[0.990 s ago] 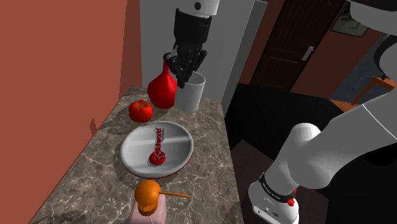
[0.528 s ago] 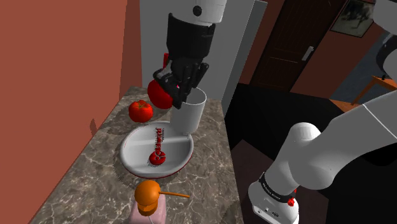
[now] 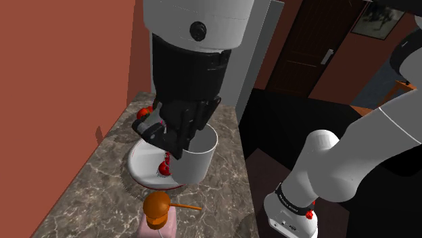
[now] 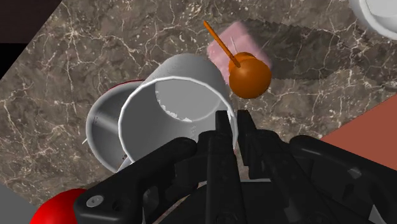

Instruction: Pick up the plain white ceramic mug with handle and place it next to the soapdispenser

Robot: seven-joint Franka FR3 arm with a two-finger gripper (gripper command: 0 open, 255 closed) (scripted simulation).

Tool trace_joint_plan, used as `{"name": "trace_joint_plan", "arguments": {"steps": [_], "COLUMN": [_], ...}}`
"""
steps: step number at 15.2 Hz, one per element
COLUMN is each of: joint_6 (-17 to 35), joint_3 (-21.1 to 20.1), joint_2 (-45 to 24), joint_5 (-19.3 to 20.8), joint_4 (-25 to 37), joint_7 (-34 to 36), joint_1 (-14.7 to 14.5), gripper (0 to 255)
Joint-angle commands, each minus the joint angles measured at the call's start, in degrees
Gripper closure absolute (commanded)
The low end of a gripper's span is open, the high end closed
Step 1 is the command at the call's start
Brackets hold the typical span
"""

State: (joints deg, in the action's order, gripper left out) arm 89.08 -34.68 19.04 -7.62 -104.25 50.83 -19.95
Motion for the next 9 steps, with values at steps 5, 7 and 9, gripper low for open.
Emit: {"name": "trace_joint_plan", "arguments": {"steps": [5,7,9], "joint_6": [-0.85,-1.14,-1.60], "joint_3": [-8.06,-11.30,-14.69], "joint_2": [-6.21,-9.43,-13.36], "joint_5": [2.08,3.86,6.43], "joint_4": [6.64,9.48,12.70], "joint_7": [10.40,14.52,19.03], "joint_1": [-1.47,-2.10,-3.04], "gripper": [255,255,255]}}
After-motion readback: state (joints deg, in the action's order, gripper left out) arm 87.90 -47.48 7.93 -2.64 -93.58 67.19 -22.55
